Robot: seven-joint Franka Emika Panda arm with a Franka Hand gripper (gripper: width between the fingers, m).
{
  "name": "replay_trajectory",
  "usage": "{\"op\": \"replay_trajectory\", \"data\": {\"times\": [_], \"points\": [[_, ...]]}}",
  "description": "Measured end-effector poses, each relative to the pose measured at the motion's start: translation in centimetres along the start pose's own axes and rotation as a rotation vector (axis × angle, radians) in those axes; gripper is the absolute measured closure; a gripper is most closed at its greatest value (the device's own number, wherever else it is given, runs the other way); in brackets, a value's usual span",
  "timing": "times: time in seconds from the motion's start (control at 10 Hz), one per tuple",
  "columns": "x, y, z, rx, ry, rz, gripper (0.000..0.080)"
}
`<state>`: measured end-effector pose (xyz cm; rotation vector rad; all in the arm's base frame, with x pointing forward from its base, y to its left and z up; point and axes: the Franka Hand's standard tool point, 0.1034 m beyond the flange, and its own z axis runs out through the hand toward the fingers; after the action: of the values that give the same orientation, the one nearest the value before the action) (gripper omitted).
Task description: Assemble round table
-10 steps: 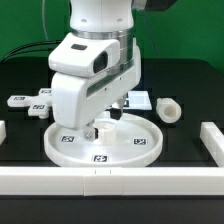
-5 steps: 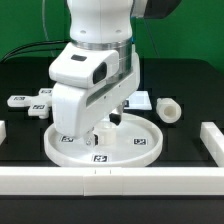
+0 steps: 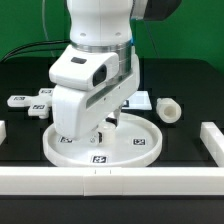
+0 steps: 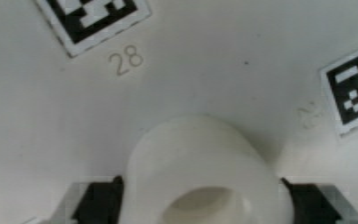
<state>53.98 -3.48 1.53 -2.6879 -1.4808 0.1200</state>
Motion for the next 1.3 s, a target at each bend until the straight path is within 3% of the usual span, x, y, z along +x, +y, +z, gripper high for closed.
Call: {"op": "replay_trajectory", "data": {"times": [0.5,1.0,1.3], "points": [[0.2,0.0,0.0,-0.001,-0.001,-0.006,0.0390],[6.3,-2.3,-0.1,0.002,0.018,-0.089,0.0389],[7.2,-2.7,-0.1,0.000,0.019,-0.104,0.0389]]}}
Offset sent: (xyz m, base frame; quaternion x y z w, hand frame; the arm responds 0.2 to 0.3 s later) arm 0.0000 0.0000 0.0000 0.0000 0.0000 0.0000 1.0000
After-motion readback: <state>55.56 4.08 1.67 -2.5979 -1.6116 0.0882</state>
